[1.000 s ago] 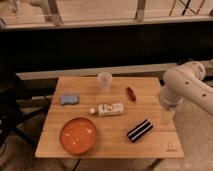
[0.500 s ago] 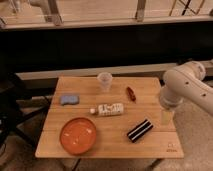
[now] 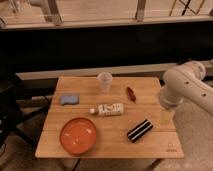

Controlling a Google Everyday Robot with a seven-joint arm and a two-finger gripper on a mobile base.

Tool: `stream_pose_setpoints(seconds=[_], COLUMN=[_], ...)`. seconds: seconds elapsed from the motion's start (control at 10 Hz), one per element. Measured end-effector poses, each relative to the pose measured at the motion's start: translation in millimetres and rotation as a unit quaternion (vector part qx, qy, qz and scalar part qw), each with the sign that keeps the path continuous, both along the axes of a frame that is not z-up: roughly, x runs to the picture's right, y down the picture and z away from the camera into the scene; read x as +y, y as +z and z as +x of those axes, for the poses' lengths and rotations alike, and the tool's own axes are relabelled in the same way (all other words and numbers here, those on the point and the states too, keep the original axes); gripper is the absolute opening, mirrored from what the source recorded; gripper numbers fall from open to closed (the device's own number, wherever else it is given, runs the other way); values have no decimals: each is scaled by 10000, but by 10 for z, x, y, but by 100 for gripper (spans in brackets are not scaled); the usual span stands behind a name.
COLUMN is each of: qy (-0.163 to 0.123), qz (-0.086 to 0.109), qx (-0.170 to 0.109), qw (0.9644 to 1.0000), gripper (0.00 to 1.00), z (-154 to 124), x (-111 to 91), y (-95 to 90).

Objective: Drag the pepper across the table

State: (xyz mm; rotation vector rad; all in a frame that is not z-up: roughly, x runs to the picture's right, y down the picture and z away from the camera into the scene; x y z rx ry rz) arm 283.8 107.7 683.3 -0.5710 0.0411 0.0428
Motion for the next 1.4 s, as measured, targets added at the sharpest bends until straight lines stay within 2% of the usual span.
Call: stream_pose_setpoints(seconds=[0.2, 0.6, 0.9, 1.4], qy=[1, -463, -562, -989], qz=[2, 59, 54, 98], qx=[0, -272, -303, -623], qw=[10000, 9985, 9979, 9931], gripper=[80, 80, 80, 80], z=[1, -237, -249, -446], x=[-3, -292, -306, -456], y=[0, 259, 287, 592])
